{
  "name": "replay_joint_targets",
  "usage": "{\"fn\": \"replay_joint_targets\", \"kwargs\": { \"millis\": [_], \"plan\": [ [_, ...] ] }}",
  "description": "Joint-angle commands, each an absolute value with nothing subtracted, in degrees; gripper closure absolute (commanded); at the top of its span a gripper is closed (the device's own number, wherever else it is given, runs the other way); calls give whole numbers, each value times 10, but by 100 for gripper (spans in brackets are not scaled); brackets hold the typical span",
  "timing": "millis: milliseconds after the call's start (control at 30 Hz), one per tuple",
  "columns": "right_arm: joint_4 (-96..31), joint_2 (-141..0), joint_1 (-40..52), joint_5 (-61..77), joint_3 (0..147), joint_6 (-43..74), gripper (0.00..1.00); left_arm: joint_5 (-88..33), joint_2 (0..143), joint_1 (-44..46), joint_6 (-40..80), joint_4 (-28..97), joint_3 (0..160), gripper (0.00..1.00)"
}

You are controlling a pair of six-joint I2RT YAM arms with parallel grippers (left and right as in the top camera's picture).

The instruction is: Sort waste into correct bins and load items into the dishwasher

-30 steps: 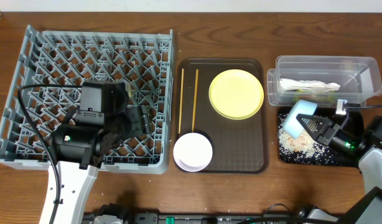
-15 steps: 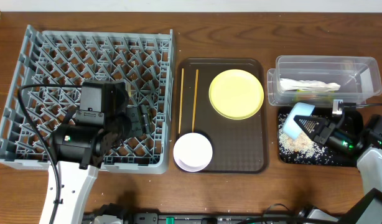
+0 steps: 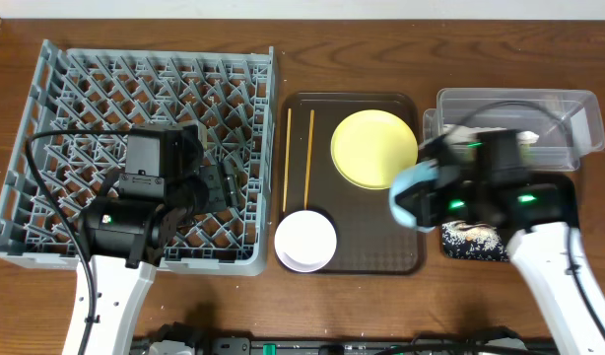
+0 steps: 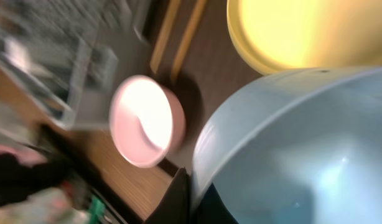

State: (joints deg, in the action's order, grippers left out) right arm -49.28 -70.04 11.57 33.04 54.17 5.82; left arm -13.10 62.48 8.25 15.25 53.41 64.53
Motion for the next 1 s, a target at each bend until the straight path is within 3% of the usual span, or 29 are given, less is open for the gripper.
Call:
{"fn": "replay_joint_targets", "kwargs": {
  "millis": [0, 167, 367, 433, 500, 567, 800, 967],
  "plan": [
    [-502, -717, 220, 119, 539, 163, 99, -124, 625, 79, 153, 530, 656, 24],
    [-487, -776, 325, 48, 538, 212, 99, -124, 625, 79, 153, 530, 656, 25],
    [-464, -849, 362, 45, 541, 227, 89, -147, 625, 81, 128, 517, 656, 25],
    [-462, -849, 361, 45, 549, 227, 74, -150, 625, 86, 123, 511, 656, 24],
    [-462, -842, 357, 45, 566, 227, 58, -150, 625, 91, 121, 505, 656, 24],
    [-463, -831, 345, 45, 593, 220, 49, -157, 629, 102, 121, 502, 662, 24],
    [-482, -779, 240, 50, 692, 223, 37, -146, 723, 184, 121, 512, 754, 25],
    [-482, -753, 162, 100, 714, 240, 35, -143, 841, 227, 110, 503, 805, 26]
  ]
}}
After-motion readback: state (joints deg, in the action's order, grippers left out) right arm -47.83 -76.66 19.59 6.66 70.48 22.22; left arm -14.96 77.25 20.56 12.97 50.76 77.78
